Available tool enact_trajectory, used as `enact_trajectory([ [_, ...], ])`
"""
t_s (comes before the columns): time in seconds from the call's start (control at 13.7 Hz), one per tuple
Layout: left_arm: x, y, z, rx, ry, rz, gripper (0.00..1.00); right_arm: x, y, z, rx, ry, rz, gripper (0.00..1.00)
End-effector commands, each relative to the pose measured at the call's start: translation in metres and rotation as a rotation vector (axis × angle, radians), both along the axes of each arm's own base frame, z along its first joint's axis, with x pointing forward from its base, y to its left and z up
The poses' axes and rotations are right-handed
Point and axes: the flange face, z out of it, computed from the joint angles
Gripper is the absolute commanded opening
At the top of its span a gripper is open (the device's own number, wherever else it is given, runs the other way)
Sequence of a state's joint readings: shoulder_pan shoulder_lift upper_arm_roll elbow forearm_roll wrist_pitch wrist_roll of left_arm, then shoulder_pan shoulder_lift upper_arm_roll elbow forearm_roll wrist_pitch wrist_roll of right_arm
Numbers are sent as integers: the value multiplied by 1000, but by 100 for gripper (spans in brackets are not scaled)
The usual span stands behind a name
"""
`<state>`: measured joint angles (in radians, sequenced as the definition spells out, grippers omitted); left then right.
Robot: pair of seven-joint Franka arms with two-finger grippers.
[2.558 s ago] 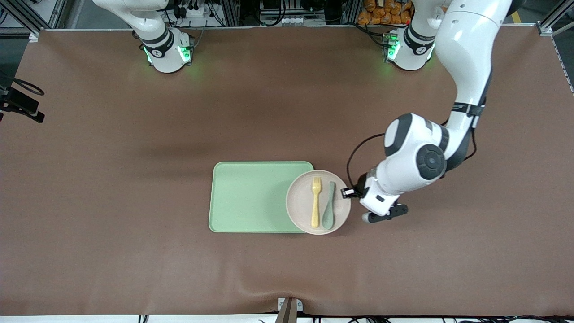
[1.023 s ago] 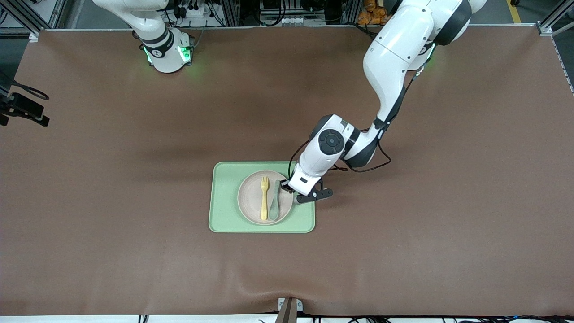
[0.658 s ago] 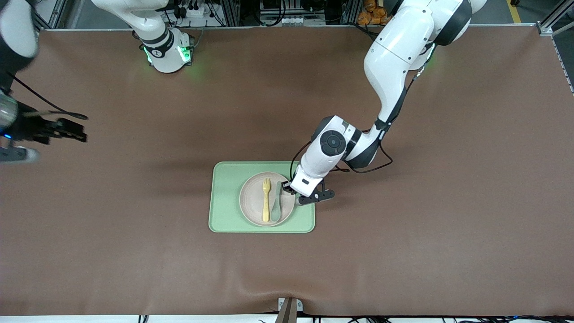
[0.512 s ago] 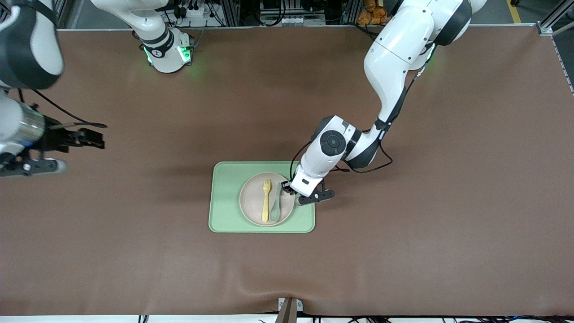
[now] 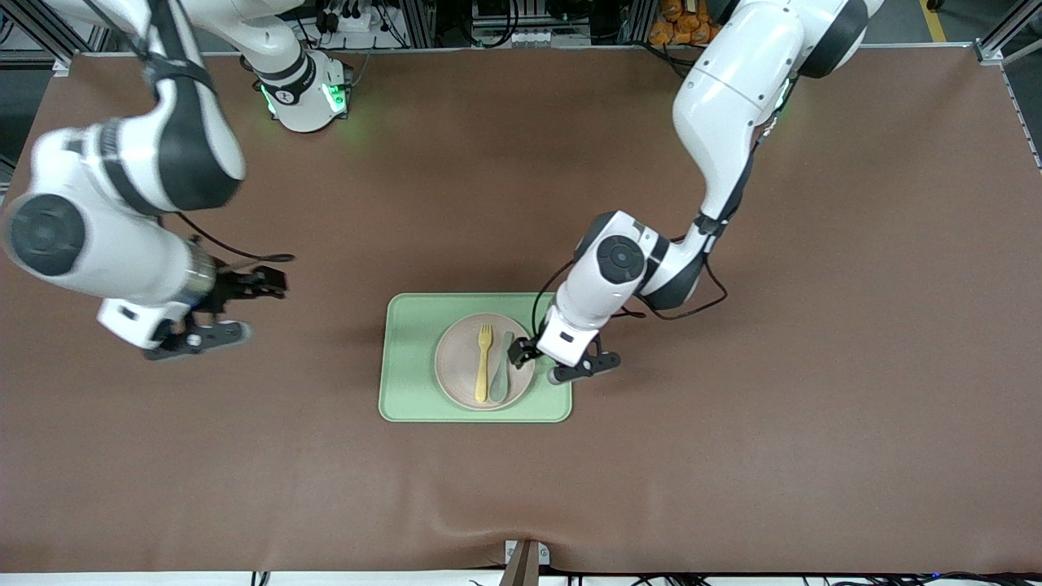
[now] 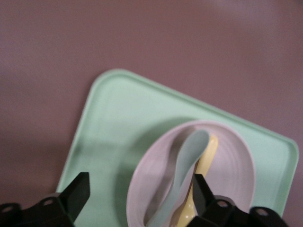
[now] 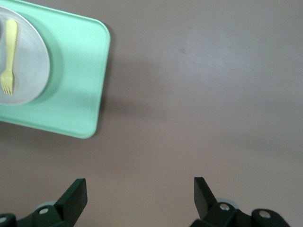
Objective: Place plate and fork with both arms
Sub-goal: 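Withdraw the left gripper while the right gripper moves over the fork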
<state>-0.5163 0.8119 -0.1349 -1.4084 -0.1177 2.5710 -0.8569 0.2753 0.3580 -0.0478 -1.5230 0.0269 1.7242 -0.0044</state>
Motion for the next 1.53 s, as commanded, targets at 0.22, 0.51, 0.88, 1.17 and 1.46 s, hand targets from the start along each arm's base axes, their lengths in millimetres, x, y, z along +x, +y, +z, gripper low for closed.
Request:
enact_trajectory([
  [0.22, 34, 71, 98, 123, -78, 15, 100, 17, 83, -71, 0, -57, -68, 100],
  [0.51, 49, 131, 147, 226, -93, -11, 100, 11, 145, -115, 3, -126, -206, 100],
  [0.88, 76, 230, 169, 318, -97, -131, 100, 8, 182, -154, 29, -185, -301, 100],
  [1.17, 76, 281, 194, 362, -54, -158, 100, 2, 203, -177, 46, -212, -288, 100],
  [1.46, 60, 336, 234, 416, 18, -210, 100, -5, 223, -197, 70, -242, -269, 100],
])
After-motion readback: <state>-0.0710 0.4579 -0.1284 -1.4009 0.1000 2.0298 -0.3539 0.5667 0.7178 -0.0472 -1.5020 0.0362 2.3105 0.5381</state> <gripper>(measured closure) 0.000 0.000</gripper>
